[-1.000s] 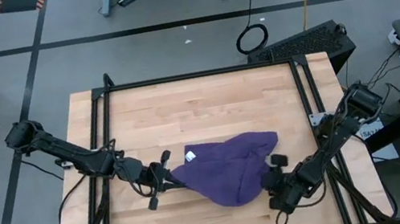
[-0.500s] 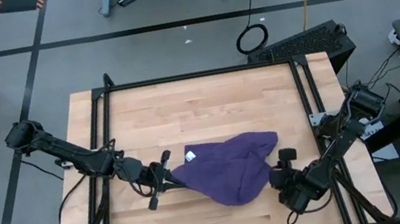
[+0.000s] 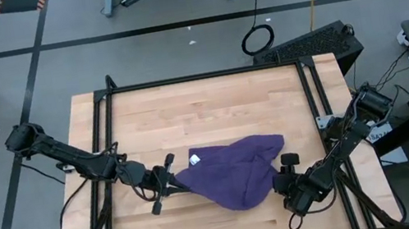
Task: Roll towel
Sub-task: Roll the purple towel
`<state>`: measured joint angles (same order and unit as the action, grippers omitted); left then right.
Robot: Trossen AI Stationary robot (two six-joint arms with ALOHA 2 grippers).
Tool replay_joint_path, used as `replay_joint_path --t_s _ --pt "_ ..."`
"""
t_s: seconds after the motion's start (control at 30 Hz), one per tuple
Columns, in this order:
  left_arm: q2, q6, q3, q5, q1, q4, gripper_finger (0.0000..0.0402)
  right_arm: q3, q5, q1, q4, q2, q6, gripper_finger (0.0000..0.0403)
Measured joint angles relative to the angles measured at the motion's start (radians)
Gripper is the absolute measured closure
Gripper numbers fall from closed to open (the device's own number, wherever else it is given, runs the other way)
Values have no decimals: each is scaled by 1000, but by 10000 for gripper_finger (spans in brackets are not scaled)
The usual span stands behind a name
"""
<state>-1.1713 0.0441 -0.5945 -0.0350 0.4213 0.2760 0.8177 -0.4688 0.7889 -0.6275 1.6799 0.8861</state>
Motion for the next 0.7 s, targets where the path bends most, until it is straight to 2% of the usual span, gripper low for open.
replay_joint_path --t_s 0.13,0.33,0.43,0.53,0.7 --pt "0 0 0 0 0 0 399 -25 7 -15 17 -2 36 277" --pt "0 -14 0 0 0 0 399 -26 34 -16 39 0 27 387" --pt "0 -60 0 -21 0 9 399 -21 35 -17 49 -4 23 393" --pt "1 -138 0 -85 0 51 399 18 12 -18 -25 -18 37 400" --pt "33 -378 0 -222 -14 202 399 177 -190 -21 -337 -87 89 402"
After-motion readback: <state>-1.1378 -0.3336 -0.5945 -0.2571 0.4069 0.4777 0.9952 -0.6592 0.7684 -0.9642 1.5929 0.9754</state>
